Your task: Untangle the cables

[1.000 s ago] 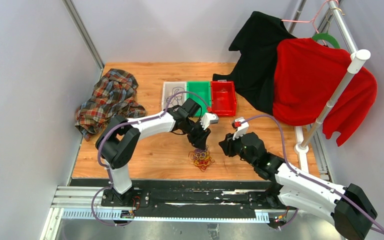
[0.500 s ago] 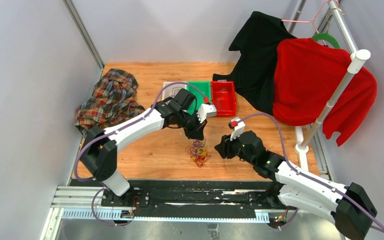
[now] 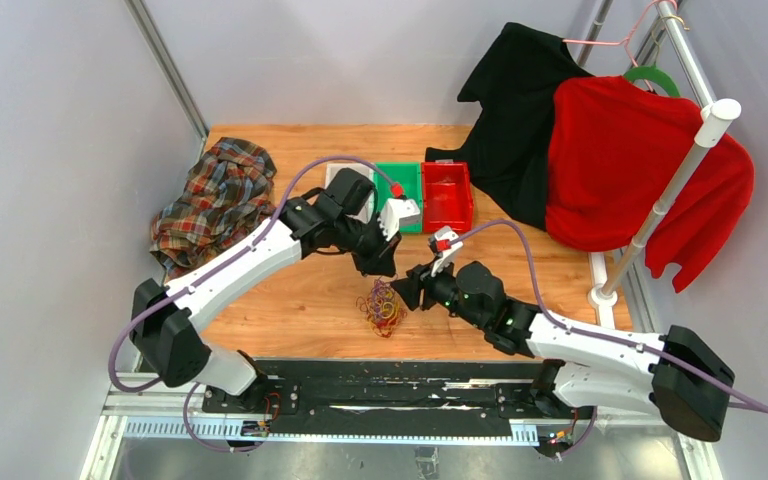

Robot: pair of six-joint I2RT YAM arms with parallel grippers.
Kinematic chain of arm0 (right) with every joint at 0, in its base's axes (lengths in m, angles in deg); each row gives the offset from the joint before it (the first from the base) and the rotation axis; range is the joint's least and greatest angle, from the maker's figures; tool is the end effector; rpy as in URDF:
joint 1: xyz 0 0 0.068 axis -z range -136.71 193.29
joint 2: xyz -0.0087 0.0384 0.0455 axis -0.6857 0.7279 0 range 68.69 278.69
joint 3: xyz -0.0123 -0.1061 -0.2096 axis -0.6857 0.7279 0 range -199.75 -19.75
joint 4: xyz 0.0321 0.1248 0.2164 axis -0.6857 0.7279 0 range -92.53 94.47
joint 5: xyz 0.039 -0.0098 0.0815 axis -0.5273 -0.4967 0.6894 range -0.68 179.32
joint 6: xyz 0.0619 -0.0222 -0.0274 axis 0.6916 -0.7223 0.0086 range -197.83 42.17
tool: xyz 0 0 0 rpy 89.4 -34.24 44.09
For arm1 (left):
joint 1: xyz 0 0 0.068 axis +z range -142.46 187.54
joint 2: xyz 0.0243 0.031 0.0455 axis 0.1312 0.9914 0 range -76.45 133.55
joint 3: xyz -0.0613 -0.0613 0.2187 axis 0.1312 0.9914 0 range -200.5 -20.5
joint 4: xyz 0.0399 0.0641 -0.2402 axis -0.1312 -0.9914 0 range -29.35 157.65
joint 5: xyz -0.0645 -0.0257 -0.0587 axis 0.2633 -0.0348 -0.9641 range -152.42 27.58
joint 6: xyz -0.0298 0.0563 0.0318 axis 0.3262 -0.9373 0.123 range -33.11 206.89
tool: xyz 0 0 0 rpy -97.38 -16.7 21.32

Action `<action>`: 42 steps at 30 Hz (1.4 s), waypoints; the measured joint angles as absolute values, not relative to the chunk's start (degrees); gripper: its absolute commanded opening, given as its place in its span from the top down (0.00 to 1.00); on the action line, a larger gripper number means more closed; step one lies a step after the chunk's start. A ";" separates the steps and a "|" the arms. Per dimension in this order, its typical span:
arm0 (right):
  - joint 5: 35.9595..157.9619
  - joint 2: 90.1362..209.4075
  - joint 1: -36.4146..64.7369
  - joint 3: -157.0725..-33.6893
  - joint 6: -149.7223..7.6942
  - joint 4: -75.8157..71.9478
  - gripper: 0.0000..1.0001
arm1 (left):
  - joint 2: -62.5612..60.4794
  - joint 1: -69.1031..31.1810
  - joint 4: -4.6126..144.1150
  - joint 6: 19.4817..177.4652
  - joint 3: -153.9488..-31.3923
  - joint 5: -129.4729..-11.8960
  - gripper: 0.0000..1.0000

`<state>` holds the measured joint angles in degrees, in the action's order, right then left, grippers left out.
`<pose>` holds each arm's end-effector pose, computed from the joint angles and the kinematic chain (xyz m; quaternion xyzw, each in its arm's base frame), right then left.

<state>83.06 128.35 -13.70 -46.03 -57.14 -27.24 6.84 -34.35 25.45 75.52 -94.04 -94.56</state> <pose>0.1502 0.2197 0.2087 -0.2022 0.7307 0.3758 0.5328 0.2109 -0.2311 0.2590 0.4878 0.7716 -0.3349 0.2334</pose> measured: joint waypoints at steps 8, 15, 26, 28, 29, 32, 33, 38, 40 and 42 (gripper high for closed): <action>80.19 131.89 -15.74 -47.45 -58.52 -34.19 0.52 | 3.63 -34.33 23.29 78.82 -97.41 -90.98 0.99; 78.66 129.49 -17.11 -46.25 -58.47 -35.65 0.51 | 2.51 -34.35 21.69 80.15 -99.22 -84.58 0.99; 74.21 125.81 -20.44 -45.61 -61.23 -36.66 0.50 | 0.43 -34.35 20.95 83.91 -101.95 -80.12 0.99; 73.77 128.00 -20.44 -47.17 -62.06 -37.21 0.50 | -0.02 -34.35 20.93 84.57 -102.24 -80.12 0.99; 73.64 129.05 -20.44 -47.87 -62.45 -37.75 0.50 | -0.24 -34.35 20.84 84.81 -102.37 -80.09 0.99; 72.78 132.13 -20.44 -49.92 -63.24 -39.65 0.49 | -0.66 -34.35 20.58 85.42 -103.07 -80.09 0.99; 72.46 132.85 -20.44 -50.42 -63.50 -40.20 0.49 | -0.72 -34.35 20.53 85.53 -103.26 -80.09 0.99; 68.96 138.47 -20.41 -53.57 -65.23 -44.53 0.51 | -1.27 -34.35 19.27 86.21 -105.25 -80.31 0.99; 67.82 140.66 -20.20 -54.53 -65.69 -45.45 0.52 | -1.40 -34.35 18.26 86.29 -106.58 -80.49 0.99; 67.17 142.47 -19.71 -55.01 -65.82 -46.32 0.53 | -1.53 -34.35 17.19 86.29 -108.55 -80.95 0.99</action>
<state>67.17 142.47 -19.71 -55.01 -65.82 -46.32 -1.53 -34.35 17.19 86.29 -108.55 -80.95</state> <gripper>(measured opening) 0.485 0.017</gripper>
